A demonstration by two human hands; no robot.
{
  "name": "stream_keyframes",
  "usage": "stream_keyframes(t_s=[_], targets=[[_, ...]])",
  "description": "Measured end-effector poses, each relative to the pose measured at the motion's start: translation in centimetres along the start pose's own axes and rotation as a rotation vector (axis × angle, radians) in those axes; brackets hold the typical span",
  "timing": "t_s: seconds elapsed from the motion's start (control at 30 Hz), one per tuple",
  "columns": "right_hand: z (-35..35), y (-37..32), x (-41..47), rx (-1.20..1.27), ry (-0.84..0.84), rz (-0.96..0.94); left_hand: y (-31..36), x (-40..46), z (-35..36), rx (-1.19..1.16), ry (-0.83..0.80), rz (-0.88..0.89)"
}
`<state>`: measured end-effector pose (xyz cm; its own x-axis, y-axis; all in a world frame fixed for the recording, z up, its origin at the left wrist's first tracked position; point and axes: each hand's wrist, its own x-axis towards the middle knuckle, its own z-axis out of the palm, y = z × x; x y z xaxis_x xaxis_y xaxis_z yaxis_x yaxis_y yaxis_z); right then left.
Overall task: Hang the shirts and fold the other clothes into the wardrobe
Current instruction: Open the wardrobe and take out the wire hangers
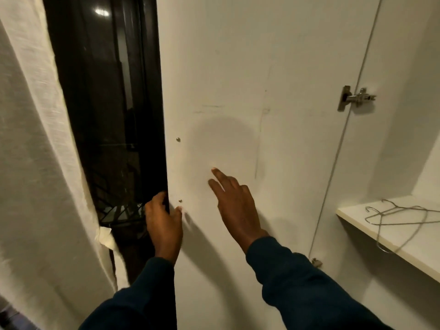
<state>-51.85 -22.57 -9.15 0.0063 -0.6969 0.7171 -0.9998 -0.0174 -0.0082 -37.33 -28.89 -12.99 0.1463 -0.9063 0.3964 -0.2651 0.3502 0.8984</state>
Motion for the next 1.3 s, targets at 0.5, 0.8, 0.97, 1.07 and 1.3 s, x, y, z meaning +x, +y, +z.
stream_keyframes(t_s=[0.5, 0.8, 0.97, 1.07, 1.3], targets=[[-10.6, 4.5, -16.8, -0.335, 0.105, 0.319, 3.5, -17.6, 4.4, -0.251, -0.579, 0.009], [-25.0, 7.5, -24.3, -0.682, 0.678, 0.850, 13.0, -31.4, 9.8, -0.572, -1.233, 0.064], [-30.9, 11.8, -26.9, -0.820, 0.729, 1.035, 18.6, -38.4, 13.4, -0.718, -1.309, 0.118], [-32.5, 13.4, -27.9, -0.553, 0.742, 1.087, 21.9, -40.5, 16.2, -0.723, -1.377, 0.163], [-32.6, 14.3, -30.0, -0.278, 0.697, 0.999, 22.6, -43.0, 19.8, -0.717, -1.452, 0.262]])
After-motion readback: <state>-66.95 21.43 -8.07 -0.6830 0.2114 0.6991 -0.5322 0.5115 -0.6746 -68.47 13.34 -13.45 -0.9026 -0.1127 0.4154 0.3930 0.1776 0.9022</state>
